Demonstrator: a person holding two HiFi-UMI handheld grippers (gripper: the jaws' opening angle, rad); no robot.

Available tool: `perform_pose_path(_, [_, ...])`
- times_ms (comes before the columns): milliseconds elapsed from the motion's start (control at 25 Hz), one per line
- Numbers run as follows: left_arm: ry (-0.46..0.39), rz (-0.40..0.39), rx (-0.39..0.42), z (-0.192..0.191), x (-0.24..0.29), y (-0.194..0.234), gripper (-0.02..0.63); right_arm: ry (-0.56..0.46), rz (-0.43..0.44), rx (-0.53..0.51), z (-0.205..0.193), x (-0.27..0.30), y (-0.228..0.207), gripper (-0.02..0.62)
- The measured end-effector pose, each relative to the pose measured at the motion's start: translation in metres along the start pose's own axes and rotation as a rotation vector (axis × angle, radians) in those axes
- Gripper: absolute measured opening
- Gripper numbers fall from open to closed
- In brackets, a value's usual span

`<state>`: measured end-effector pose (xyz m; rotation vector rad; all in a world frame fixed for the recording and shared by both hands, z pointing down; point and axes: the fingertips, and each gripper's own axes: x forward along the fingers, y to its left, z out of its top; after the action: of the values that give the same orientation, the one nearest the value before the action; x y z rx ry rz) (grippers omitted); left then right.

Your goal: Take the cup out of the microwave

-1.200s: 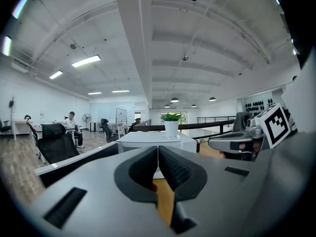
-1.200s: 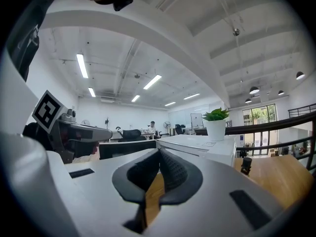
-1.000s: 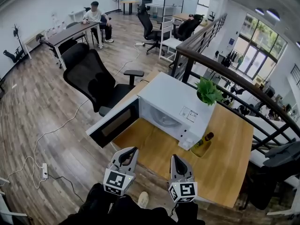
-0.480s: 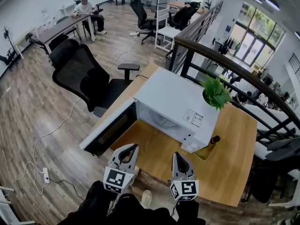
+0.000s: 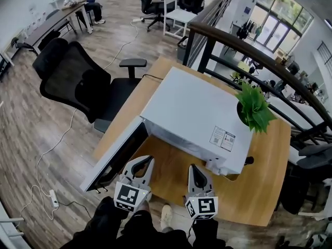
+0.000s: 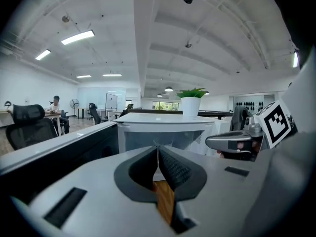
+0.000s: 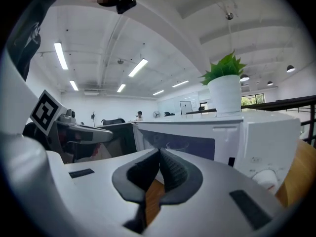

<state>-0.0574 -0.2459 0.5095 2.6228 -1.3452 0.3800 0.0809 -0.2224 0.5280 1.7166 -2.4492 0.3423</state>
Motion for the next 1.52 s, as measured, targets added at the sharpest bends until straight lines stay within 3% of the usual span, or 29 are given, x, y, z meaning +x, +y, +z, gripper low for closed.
perform_pose_path(480, [0.053, -0.047, -0.027, -0.038, 0.06, 0.023, 0.028, 0.06, -0.005, 0.017, -0.046, 0.069, -0.024, 0.015])
perform_pose_path(680, [0.067, -0.045, -0.025, -0.044, 0.068, 0.028, 0.028, 0.067, 0.033, 0.021, -0.051, 0.089, -0.026, 0.017])
perform_pose_path(760, [0.027, -0.044, -0.022, -0.043, 0.072, 0.029, 0.028, 0.075, 0.062, 0.022, -0.053, 0.096, -0.024, 0.112])
perform_pose_path(800, [0.01, -0.044, -0.021, -0.043, 0.074, 0.029, 0.028, 0.077, 0.071, 0.022, -0.054, 0.1, -0.024, 0.118])
perform_pose_path(1040, [0.089, -0.051, -0.031, -0.051, 0.075, 0.03, 0.028, 0.088, 0.104, 0.019, -0.059, 0.121, -0.025, 0.13])
perform_pose_path(1520, [0.101, -0.041, -0.048, -0.061, 0.075, 0.036, 0.028, 0.12, 0.15, 0.003, -0.071, 0.148, -0.021, 0.135])
